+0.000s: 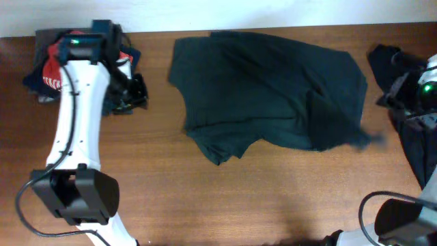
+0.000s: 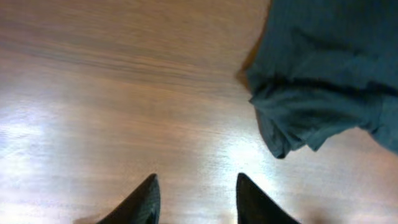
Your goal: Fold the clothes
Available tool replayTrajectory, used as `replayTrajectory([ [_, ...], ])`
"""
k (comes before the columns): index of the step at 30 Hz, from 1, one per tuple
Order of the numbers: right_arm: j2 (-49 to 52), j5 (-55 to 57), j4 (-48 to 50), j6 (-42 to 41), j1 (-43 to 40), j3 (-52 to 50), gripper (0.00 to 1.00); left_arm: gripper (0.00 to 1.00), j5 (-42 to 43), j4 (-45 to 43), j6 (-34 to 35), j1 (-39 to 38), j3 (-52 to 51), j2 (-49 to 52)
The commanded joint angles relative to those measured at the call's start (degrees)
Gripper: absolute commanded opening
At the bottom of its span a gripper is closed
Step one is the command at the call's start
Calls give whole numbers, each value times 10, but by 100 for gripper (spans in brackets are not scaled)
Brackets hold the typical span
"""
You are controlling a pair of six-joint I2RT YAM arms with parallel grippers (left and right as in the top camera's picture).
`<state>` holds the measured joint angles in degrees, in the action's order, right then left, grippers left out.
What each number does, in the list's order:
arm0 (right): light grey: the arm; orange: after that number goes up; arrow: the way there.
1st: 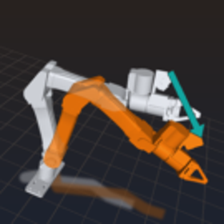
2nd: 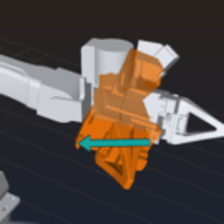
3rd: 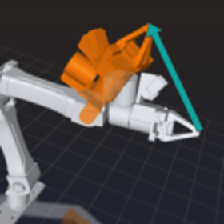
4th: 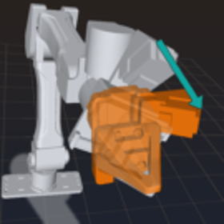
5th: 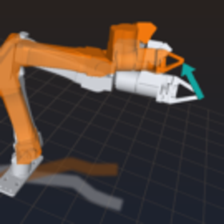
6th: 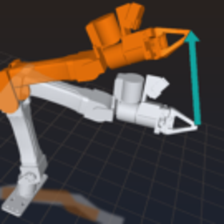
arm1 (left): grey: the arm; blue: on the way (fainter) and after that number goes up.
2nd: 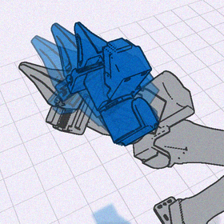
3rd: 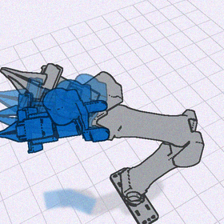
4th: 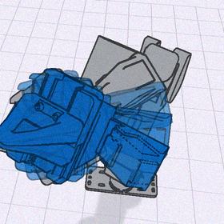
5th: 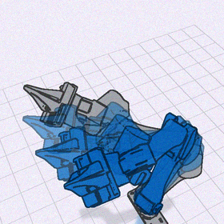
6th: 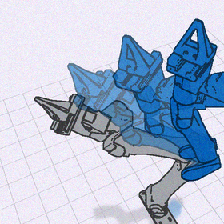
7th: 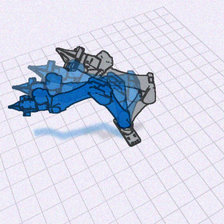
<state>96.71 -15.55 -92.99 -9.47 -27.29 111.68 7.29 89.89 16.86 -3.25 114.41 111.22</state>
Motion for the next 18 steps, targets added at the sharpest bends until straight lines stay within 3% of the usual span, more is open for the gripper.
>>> replayTrajectory([
  [1, -3, 51, 12, 1, 3, -36, 73, 41, 26, -26, -7, -50, -38, -9],
  [2, -3, 52, 13, 0, 3, -39, 78, 41, 33, -36, -7, -64, -46, -9],
  [3, -3, 53, 13, 0, 3, -39, 97, 41, 42, -48, -7, -81, -56, -9],
  [6, -3, 52, 14, -4, 3, -39, 100, 41, 56, -81, -7, -128, -85, -9],
  [8, -3, 52, 12, -4, 3, -39, 97, 41, 56, -103, -5, -160, -108, -7],
  [13, -3, 53, 6, -2, 3, -39, 70, 36, 55, -182, 30, -241, -192, 2],
  [18, -3, 53, 2, -2, 3, -39, 69, 36, 54, -225, 71, -286, -246, 30],
])
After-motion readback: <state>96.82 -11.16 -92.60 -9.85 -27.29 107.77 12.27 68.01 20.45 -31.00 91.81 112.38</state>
